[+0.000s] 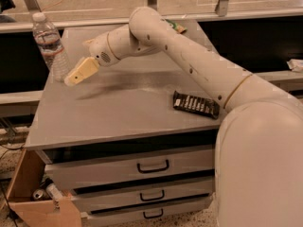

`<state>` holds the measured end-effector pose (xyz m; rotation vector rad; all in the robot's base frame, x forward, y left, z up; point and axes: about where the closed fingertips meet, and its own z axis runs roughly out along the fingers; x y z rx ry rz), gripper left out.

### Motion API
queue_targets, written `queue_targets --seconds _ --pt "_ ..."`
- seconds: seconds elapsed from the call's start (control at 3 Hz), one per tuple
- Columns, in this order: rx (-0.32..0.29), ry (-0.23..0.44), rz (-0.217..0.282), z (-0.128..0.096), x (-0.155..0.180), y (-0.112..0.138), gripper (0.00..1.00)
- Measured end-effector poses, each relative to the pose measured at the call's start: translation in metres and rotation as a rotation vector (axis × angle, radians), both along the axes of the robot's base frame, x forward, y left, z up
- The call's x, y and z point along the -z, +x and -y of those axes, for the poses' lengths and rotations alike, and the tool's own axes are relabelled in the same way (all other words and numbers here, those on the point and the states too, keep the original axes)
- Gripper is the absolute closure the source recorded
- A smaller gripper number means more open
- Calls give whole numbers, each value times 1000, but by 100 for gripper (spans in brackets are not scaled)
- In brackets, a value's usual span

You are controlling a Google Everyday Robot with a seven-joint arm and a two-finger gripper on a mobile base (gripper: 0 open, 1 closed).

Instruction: Move water bottle near green rice chip bag

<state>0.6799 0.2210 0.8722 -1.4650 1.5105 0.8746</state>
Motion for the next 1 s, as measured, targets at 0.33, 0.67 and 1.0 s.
queue_targets --seconds 0.33,0.67,1.0 --pt "-32 101 -19 -38 -4 6 0" --pt "-53 181 -33 -63 -10 9 0" --pt "-57 232 -33 -78 -16 10 17"
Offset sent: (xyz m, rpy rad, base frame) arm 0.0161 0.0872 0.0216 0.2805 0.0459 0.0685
